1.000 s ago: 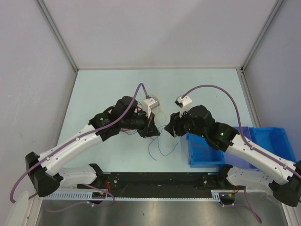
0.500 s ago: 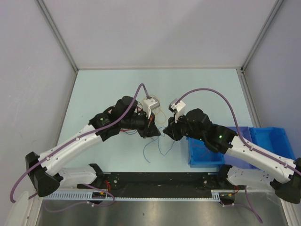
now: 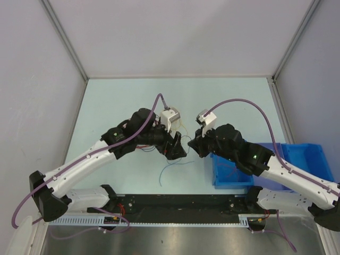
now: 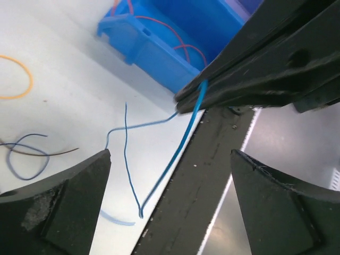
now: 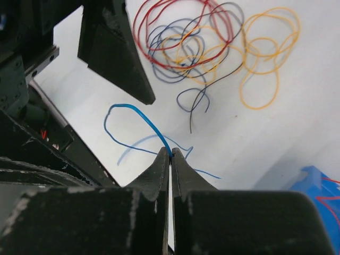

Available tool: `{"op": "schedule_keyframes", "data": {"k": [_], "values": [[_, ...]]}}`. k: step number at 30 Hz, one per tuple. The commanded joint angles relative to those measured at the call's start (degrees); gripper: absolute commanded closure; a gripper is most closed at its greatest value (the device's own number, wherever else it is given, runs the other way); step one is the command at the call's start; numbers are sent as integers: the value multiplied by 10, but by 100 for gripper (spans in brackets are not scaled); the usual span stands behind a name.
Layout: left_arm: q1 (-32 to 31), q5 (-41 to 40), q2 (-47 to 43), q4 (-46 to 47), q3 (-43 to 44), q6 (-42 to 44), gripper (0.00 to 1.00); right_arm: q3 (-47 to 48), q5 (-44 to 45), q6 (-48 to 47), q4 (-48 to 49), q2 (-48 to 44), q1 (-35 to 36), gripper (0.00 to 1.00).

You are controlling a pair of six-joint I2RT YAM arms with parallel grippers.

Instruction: Untangle the cables

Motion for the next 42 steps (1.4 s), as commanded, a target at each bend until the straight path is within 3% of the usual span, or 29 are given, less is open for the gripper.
{"op": "schedule_keyframes", "data": {"k": [1,16,25,42], "values": [[-4,-60,-29,21,12,-9,0,63,97,22,-10,-17,0,100],[-3,-172,-119,38,-52,-29,0,230,274,-4,-74,27,-27,100],[-4,-227,-178,32,-99,-42,0,309,317,-16,-112,55,-128,100],[-3,-239,-244,-12,-152,-50,0,405,397,-21,-244,51,-360,100]]}}
